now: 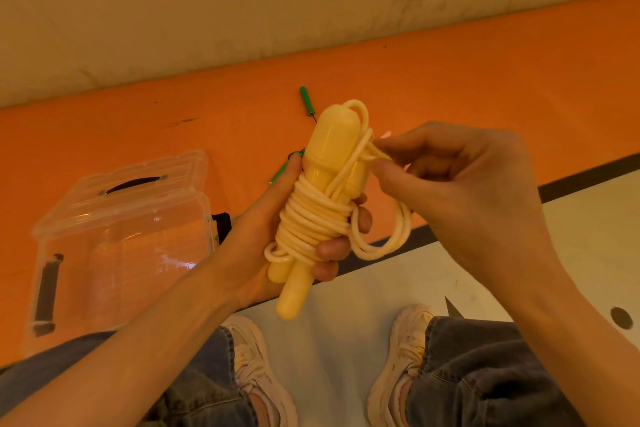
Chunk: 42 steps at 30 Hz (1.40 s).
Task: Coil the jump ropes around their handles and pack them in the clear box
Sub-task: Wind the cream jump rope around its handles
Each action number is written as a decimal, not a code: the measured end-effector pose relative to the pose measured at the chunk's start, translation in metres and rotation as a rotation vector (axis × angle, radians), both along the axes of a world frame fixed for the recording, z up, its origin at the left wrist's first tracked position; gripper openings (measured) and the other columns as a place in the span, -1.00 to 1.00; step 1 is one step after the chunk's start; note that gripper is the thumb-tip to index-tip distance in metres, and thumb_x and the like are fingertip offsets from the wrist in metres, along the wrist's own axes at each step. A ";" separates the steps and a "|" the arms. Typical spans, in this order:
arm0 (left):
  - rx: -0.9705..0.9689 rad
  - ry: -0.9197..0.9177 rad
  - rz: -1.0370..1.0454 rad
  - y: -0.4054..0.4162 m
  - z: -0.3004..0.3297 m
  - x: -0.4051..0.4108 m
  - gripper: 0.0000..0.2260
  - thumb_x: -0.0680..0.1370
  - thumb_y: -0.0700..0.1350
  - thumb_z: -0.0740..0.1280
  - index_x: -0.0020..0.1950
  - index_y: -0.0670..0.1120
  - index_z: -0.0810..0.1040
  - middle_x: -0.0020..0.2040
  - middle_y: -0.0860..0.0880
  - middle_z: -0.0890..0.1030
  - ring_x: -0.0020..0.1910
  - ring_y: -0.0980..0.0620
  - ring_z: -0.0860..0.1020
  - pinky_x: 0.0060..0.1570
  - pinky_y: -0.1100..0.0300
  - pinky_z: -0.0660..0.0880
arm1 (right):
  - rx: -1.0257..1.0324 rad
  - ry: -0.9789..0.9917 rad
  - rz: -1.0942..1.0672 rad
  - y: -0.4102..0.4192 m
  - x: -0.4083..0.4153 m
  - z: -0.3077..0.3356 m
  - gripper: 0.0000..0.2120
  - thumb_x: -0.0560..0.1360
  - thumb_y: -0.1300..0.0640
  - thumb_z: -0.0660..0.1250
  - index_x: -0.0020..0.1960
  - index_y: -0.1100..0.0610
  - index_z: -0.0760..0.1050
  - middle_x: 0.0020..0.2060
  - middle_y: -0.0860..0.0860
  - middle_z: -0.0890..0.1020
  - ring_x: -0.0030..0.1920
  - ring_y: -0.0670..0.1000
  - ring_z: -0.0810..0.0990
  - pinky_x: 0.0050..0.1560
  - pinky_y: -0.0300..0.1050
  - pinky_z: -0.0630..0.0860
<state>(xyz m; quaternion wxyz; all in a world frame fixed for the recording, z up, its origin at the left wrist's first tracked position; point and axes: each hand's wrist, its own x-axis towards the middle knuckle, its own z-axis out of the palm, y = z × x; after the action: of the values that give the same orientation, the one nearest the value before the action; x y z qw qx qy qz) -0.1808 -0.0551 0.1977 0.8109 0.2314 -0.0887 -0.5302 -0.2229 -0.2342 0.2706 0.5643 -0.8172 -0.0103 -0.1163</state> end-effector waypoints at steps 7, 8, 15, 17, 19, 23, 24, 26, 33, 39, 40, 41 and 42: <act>0.022 -0.163 -0.057 0.002 0.008 0.003 -0.47 0.57 0.23 0.16 0.25 -0.21 0.36 -0.06 -0.08 0.61 -0.29 0.07 0.52 -0.28 0.22 0.48 | -0.136 -0.037 0.025 -0.011 0.008 -0.003 -0.81 0.42 0.16 0.45 -0.10 -0.14 0.59 -0.32 -0.22 0.62 -0.38 -0.01 0.49 -0.32 -0.11 0.47; 0.026 -0.136 -0.043 0.002 0.008 0.001 -0.47 0.55 0.23 0.22 0.24 -0.21 0.41 -0.03 -0.11 0.58 -0.31 0.05 0.52 -0.31 0.21 0.49 | -0.143 -0.033 0.042 -0.013 0.009 -0.003 -0.82 0.42 0.16 0.45 -0.09 -0.12 0.60 -0.32 -0.16 0.62 -0.41 -0.01 0.44 -0.36 -0.10 0.43; 0.105 -0.217 0.088 -0.002 0.007 -0.001 -0.51 0.49 0.25 0.29 0.16 -0.14 0.53 -0.03 -0.16 0.56 -0.33 0.05 0.51 -0.35 0.18 0.50 | 0.064 0.129 0.049 -0.011 0.007 0.000 -0.87 0.44 0.25 0.40 -0.06 0.06 0.62 -0.31 -0.01 0.65 -0.51 -0.04 0.48 -0.43 -0.22 0.51; 0.170 -0.296 0.108 -0.003 0.008 -0.001 -0.51 0.47 0.29 0.29 0.10 -0.10 0.59 -0.06 -0.19 0.51 -0.33 0.07 0.51 -0.33 0.20 0.50 | 0.113 0.181 0.051 -0.011 0.006 0.000 -0.84 0.47 0.28 0.34 -0.02 0.07 0.62 -0.31 0.02 0.64 -0.46 -0.03 0.51 -0.35 -0.21 0.54; 0.233 -0.351 0.130 -0.003 0.009 0.000 -0.49 0.44 0.32 0.30 0.05 -0.10 0.62 -0.11 -0.18 0.49 -0.35 0.08 0.51 -0.32 0.21 0.50 | 0.184 0.263 0.090 -0.013 0.006 0.002 -0.83 0.48 0.20 0.33 0.02 0.04 0.63 -0.27 0.08 0.64 -0.37 0.00 0.52 -0.28 -0.23 0.54; 0.338 -0.488 0.156 -0.003 0.012 0.000 -0.37 0.45 0.34 0.23 0.09 -0.24 0.51 -0.26 -0.06 0.58 -0.37 0.05 0.51 -0.30 0.21 0.51 | 0.354 0.431 0.191 -0.017 0.008 0.000 -0.62 0.37 -0.06 0.31 0.13 0.04 0.61 -0.23 -0.06 0.62 -0.34 -0.07 0.48 -0.30 -0.27 0.52; 0.351 -0.519 0.160 -0.003 0.014 0.000 -0.35 0.46 0.32 0.20 0.13 -0.29 0.45 -0.27 0.00 0.61 -0.37 0.08 0.52 -0.31 0.23 0.51 | 0.378 0.447 0.195 -0.017 0.009 -0.001 -0.59 0.34 -0.06 0.31 0.13 0.06 0.60 -0.28 -0.09 0.61 -0.35 -0.09 0.46 -0.32 -0.28 0.50; 0.347 -0.571 0.155 -0.003 0.017 -0.001 -0.29 0.46 0.29 0.17 0.19 -0.37 0.36 -0.25 0.04 0.63 -0.36 0.11 0.54 -0.31 0.24 0.52 | 0.424 0.472 0.189 -0.016 0.011 -0.004 -0.60 0.32 -0.01 0.32 0.12 0.08 0.59 -0.39 -0.13 0.56 -0.37 -0.08 0.41 -0.34 -0.24 0.47; 0.371 -0.574 0.101 -0.001 0.013 -0.004 -0.27 0.45 0.32 0.25 0.19 -0.34 0.32 -0.24 0.02 0.63 -0.36 0.09 0.54 -0.30 0.22 0.51 | 0.369 0.520 0.217 -0.021 0.016 -0.002 -0.75 0.39 0.16 0.36 0.04 0.22 0.59 -0.40 0.02 0.52 -0.36 -0.06 0.46 -0.31 -0.26 0.50; 0.255 -0.291 0.020 0.002 0.001 -0.007 -0.46 0.47 0.30 0.27 0.08 -0.18 0.56 -0.22 -0.04 0.62 -0.35 0.07 0.53 -0.31 0.22 0.50 | 0.301 0.518 0.198 -0.020 0.018 -0.001 -0.85 0.48 0.29 0.25 -0.09 0.36 0.57 -0.21 0.20 0.54 -0.23 0.05 0.54 -0.22 -0.26 0.56; 0.216 -0.238 0.013 -0.002 0.007 -0.005 -0.48 0.49 0.28 0.24 0.09 -0.16 0.56 -0.20 -0.04 0.63 -0.34 0.09 0.53 -0.32 0.23 0.50 | 0.345 0.509 0.206 -0.020 0.018 0.000 -0.84 0.49 0.32 0.22 -0.11 0.39 0.54 -0.20 0.21 0.52 -0.23 0.05 0.54 -0.23 -0.25 0.55; 0.226 -0.195 0.025 -0.003 0.009 -0.006 -0.51 0.52 0.26 0.20 0.08 -0.15 0.56 -0.20 -0.02 0.63 -0.36 0.11 0.53 -0.33 0.25 0.49 | 0.391 0.499 0.209 -0.021 0.018 0.001 -0.84 0.50 0.35 0.20 -0.13 0.38 0.53 -0.21 0.21 0.50 -0.25 0.05 0.53 -0.24 -0.25 0.55; 0.318 -0.191 0.054 -0.010 0.015 -0.001 -0.55 0.56 0.22 0.14 0.02 -0.15 0.54 -0.24 0.01 0.63 -0.41 0.15 0.51 -0.35 0.31 0.46 | 0.429 0.492 0.211 -0.021 0.018 0.001 -0.85 0.50 0.37 0.18 -0.16 0.36 0.52 -0.22 0.21 0.49 -0.26 0.04 0.53 -0.24 -0.24 0.55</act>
<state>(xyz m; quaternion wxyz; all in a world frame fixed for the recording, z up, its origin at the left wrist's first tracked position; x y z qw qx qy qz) -0.1818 -0.0646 0.2123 0.7659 0.4083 -0.0743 -0.4911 -0.2053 -0.2553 0.2718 0.7178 -0.6780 0.0664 0.1435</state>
